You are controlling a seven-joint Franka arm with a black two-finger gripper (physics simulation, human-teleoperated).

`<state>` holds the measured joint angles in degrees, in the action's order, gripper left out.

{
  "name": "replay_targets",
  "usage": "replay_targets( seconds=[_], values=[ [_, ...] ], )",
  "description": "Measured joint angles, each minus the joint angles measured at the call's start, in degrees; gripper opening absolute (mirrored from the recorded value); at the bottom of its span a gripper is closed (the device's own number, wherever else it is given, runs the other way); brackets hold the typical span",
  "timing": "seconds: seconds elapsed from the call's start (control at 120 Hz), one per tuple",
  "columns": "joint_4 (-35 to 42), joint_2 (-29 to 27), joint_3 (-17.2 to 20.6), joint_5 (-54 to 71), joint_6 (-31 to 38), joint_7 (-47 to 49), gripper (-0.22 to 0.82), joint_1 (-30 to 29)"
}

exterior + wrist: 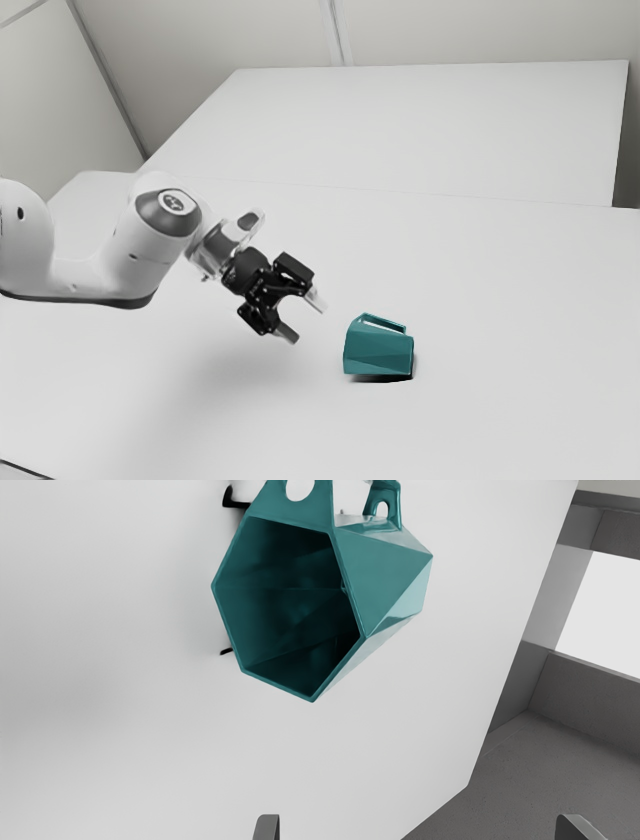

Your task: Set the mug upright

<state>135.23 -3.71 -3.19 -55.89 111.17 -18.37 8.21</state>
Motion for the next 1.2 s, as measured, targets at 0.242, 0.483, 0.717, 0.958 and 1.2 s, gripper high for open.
replay_targets(
  seconds=[0.242, 0.483, 0.717, 0.958, 1.2],
  values=[
    [-2.6, 7.5, 0.2, -4.7, 5.8, -8.9, 0.6, 0.3],
    [-2.8, 10.6, 0.2, -16.1, 7.8, -18.0, 0.6, 1.3],
    [-2.8, 11.1, 1.2, -21.2, 8.3, -24.5, 0.6, 3.4],
    [-2.6, 11.7, 1.9, -23.4, 8.5, -29.1, 0.6, 3.9],
    [-2.5, 13.1, 2.0, -25.5, 8.6, -32.3, 0.6, 4.7]
  ],
)
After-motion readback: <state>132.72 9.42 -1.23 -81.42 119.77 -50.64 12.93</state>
